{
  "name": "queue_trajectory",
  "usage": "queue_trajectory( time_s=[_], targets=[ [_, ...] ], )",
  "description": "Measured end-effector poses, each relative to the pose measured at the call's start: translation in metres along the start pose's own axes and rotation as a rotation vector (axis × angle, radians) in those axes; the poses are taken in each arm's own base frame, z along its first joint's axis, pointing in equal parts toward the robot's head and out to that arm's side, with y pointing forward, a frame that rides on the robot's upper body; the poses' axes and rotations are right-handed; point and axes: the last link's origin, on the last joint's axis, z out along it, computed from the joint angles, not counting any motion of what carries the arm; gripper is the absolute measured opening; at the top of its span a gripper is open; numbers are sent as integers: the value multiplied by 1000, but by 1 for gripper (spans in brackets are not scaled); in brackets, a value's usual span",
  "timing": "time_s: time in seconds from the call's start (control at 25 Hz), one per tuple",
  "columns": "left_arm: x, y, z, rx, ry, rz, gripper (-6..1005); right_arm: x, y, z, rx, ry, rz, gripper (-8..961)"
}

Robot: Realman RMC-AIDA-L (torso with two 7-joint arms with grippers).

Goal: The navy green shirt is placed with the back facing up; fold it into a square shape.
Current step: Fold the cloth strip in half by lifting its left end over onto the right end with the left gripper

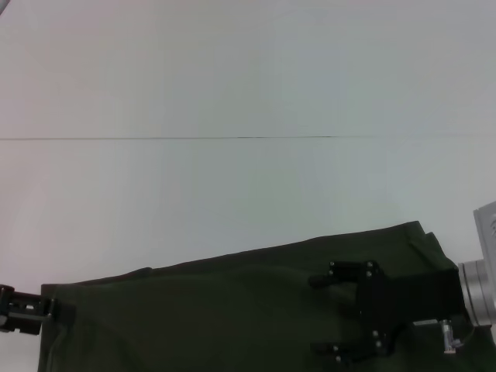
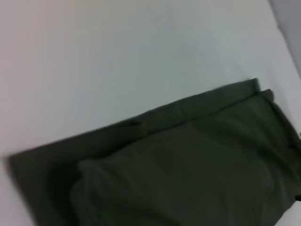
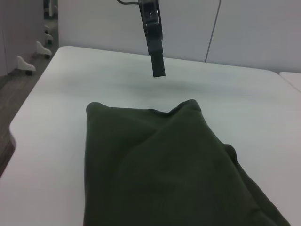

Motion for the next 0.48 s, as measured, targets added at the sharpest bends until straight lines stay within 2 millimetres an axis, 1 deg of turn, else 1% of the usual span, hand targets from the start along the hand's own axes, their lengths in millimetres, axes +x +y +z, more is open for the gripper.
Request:
queue_trajectory(
  time_s=[0.2,0.32,0.48],
  targets=[
    [-1,-6,4,37,-7,-83,947,2,2,0,0,2,-12,924],
    [-2,-14,8,69,11,-148,947,3,3,0,1,3,-12,924],
    [-5,-19,11,91,3,-186,947,4,2,0,1,6,-11,925]
  ],
)
